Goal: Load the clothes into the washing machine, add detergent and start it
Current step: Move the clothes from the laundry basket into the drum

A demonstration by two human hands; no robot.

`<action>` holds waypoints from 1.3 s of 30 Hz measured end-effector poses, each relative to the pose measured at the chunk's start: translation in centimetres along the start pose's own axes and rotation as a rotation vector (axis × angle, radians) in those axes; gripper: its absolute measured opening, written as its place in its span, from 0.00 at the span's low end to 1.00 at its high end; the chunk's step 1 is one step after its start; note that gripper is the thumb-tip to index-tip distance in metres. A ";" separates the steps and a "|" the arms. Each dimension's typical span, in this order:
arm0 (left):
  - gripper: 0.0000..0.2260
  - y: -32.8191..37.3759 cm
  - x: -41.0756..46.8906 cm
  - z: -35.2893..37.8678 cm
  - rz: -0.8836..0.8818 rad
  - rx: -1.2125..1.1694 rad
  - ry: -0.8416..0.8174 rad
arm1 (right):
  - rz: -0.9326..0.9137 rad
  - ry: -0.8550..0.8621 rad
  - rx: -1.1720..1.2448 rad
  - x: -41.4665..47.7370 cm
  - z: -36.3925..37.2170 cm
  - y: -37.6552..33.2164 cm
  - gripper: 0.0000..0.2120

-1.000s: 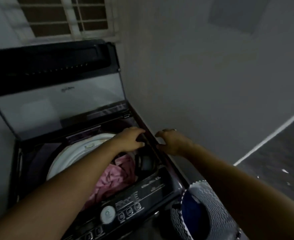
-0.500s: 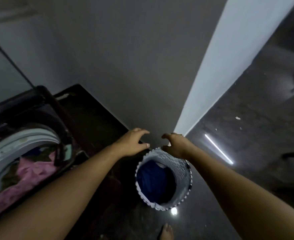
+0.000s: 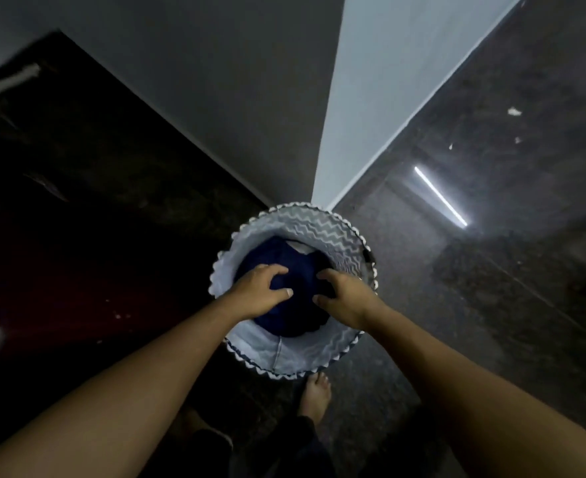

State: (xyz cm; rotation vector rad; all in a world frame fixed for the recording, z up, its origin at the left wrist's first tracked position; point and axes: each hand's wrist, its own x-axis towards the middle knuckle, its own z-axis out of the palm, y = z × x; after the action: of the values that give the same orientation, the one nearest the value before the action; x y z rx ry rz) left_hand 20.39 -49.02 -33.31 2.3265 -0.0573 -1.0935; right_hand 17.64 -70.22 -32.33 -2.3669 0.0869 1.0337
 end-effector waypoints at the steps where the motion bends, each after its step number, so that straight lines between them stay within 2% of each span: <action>1: 0.26 -1.1 1.4 1.0 -0.023 -0.015 0.007 | 0.000 -0.007 0.023 1.3 1.1 0.6 0.28; 7: 0.33 -8.0 9.5 6.2 -0.200 -0.032 0.048 | 0.102 -0.046 0.215 9.9 7.6 3.2 0.30; 11: 0.41 -11.6 14.5 8.3 -0.346 -0.046 0.202 | 0.236 -0.038 0.414 15.2 11.3 4.2 0.28; 15: 0.52 -14.4 19.0 10.4 -0.482 -0.239 0.274 | 0.252 -0.072 0.349 18.4 14.9 5.2 0.25; 17: 0.55 -14.8 20.2 11.4 -0.522 -0.358 0.257 | 0.286 -0.095 0.469 19.1 16.6 5.3 0.26; 19: 0.46 -15.2 20.7 12.0 -0.523 -0.308 0.200 | 0.337 -0.084 0.665 19.7 18.0 5.4 0.31; 22: 0.25 -15.3 19.5 12.2 -0.515 -0.188 0.078 | 0.408 -0.035 0.867 19.9 18.7 5.7 0.33; 25: 0.11 -13.6 16.5 12.4 -0.387 -0.228 0.129 | 0.481 -0.002 1.075 19.3 17.6 5.4 0.35; 26: 0.09 -12.6 15.3 12.5 -0.323 -0.271 0.172 | 0.508 -0.010 1.160 18.9 17.0 5.3 0.39; 28: 0.16 -10.4 12.7 12.9 -0.167 -0.359 0.177 | 0.591 -0.060 1.307 18.7 16.3 5.9 0.50; 29: 0.19 -9.3 11.3 13.2 -0.083 -0.390 0.134 | 0.590 -0.074 1.338 18.3 16.0 6.4 0.47; 31: 0.20 -8.0 8.9 13.8 0.006 -0.463 0.053 | 0.607 -0.090 1.258 15.9 14.1 6.4 0.31; 32: 0.19 -7.8 7.9 13.8 0.014 -0.548 0.037 | 0.616 -0.030 1.187 14.6 13.2 6.3 0.22; 33: 0.16 -7.6 7.1 13.5 -0.008 -0.651 0.031 | 0.625 0.029 1.172 13.6 12.7 6.8 0.19; 36: 0.12 -7.6 5.4 11.8 -0.107 -0.851 0.117 | 0.636 0.120 1.280 11.6 11.5 7.4 0.17; 39: 0.19 -7.5 4.0 9.3 -0.165 -0.802 0.177 | 0.642 0.137 1.310 9.9 10.2 5.3 0.13</action>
State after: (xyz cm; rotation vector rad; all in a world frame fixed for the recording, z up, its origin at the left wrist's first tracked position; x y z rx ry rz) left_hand 14.92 -48.20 -44.62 1.6946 0.5484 -0.7744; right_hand 16.46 -68.03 -47.28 -1.1620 1.2185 0.6721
